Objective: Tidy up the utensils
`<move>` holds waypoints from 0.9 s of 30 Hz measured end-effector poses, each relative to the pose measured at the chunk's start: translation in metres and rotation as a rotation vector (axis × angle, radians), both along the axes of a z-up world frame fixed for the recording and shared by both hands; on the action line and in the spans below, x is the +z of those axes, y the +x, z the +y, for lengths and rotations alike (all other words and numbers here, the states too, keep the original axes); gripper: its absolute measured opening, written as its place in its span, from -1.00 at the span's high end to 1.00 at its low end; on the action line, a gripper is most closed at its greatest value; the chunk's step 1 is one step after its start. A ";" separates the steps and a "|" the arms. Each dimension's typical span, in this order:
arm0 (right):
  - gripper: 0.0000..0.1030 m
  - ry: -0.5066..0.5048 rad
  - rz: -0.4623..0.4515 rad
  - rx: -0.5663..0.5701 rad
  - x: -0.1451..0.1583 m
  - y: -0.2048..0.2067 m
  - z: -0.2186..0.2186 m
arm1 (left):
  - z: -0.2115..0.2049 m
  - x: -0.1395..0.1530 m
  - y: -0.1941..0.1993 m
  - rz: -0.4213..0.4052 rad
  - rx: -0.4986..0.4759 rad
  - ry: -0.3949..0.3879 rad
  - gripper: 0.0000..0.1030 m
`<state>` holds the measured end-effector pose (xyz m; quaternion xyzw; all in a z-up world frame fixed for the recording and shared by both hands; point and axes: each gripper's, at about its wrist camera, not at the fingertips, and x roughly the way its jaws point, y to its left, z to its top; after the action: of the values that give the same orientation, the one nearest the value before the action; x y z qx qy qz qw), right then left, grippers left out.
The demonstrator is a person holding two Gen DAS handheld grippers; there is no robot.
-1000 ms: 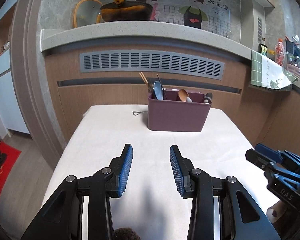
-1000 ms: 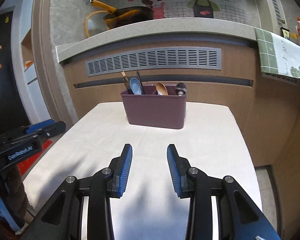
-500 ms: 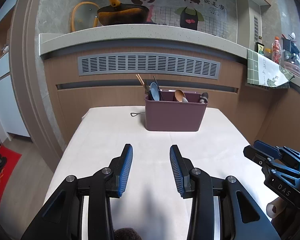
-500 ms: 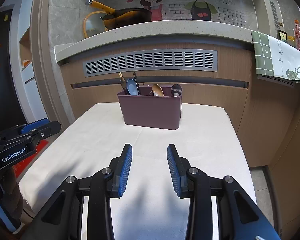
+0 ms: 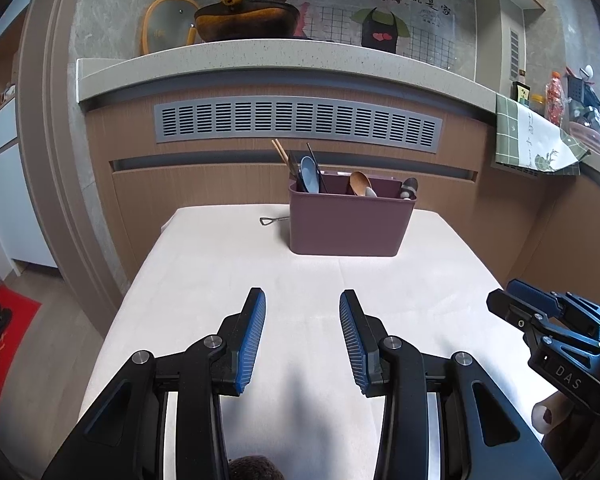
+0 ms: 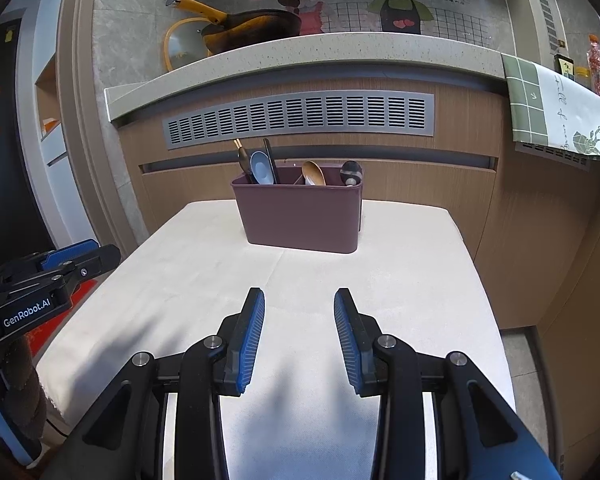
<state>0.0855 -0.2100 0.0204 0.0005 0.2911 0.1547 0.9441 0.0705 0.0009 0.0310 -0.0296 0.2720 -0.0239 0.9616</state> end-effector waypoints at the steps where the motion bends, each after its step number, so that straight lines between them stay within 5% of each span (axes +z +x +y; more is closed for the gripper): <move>1: 0.34 0.000 0.002 0.000 0.000 0.000 0.000 | 0.000 0.000 0.000 0.000 0.000 0.000 0.23; 27: 0.34 0.003 -0.004 -0.018 0.001 0.001 -0.003 | -0.004 -0.007 0.001 0.031 -0.003 0.001 0.23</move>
<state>0.0864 -0.2132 0.0218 0.0044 0.2888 0.1464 0.9461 0.0715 -0.0033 0.0241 -0.0290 0.2867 -0.0248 0.9573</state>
